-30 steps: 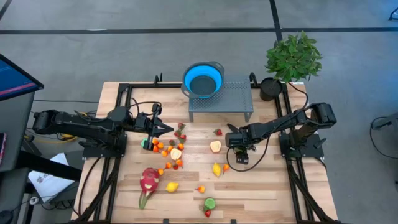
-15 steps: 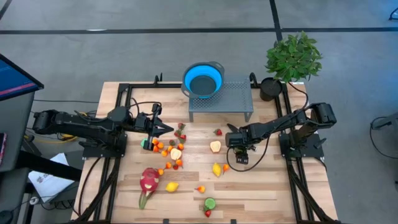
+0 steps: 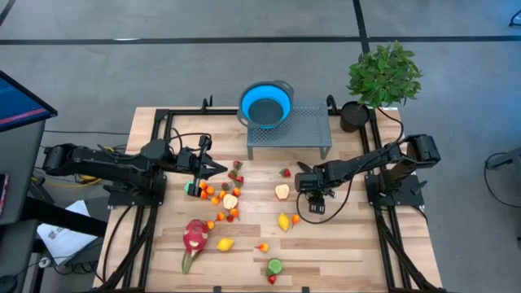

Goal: Pick & Place Fruit
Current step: Put the top kiwi into the strainer bowl, then put the knife on the shelf to the right of the strainer bowl

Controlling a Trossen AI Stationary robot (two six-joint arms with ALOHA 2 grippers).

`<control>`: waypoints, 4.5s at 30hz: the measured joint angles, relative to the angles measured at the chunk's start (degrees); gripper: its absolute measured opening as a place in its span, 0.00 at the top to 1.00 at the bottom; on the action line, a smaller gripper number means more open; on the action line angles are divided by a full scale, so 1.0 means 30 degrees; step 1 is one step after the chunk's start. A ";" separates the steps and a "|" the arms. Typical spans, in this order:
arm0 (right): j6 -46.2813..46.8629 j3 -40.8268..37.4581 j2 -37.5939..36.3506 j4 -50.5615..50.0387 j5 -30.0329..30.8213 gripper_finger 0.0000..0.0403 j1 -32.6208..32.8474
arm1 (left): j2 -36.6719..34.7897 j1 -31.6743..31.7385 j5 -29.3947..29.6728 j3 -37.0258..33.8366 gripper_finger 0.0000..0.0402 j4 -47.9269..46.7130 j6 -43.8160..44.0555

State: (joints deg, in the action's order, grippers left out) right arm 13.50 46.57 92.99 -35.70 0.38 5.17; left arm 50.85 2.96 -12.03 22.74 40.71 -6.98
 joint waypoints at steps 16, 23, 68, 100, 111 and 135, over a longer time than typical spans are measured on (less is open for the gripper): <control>-0.1033 0.1660 0.0058 -0.0224 -0.0545 0.46 0.0232 | 0.0000 0.0000 -0.0001 0.0000 0.99 0.0006 0.0000; -0.2674 0.5320 0.0036 -0.2142 -0.0690 0.46 0.0236 | -0.0007 0.0000 0.0000 0.0000 0.99 0.0014 0.0000; -0.9485 1.3885 0.3031 0.3555 1.0274 0.37 -0.6324 | -0.0007 0.0022 0.0000 -0.0007 0.99 -0.0284 -0.0007; -0.2659 1.2772 -0.3644 -0.7007 1.0118 0.63 -0.1064 | -0.0007 0.0022 0.0000 -0.0007 0.99 -0.0393 -0.0007; 0.0956 0.4993 -0.7831 -0.3162 0.9240 0.87 0.0730 | -0.0007 0.0022 0.0000 -0.0007 0.99 -0.0433 -0.0004; 1.2596 -0.2448 -1.0911 -0.6645 0.3232 0.96 0.1020 | -0.0007 0.0022 0.0000 -0.0007 0.99 -0.0622 -0.0003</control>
State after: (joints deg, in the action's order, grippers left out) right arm 51.28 39.22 60.26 -55.64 10.07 8.23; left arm 50.83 3.03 -12.03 22.72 38.84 -6.99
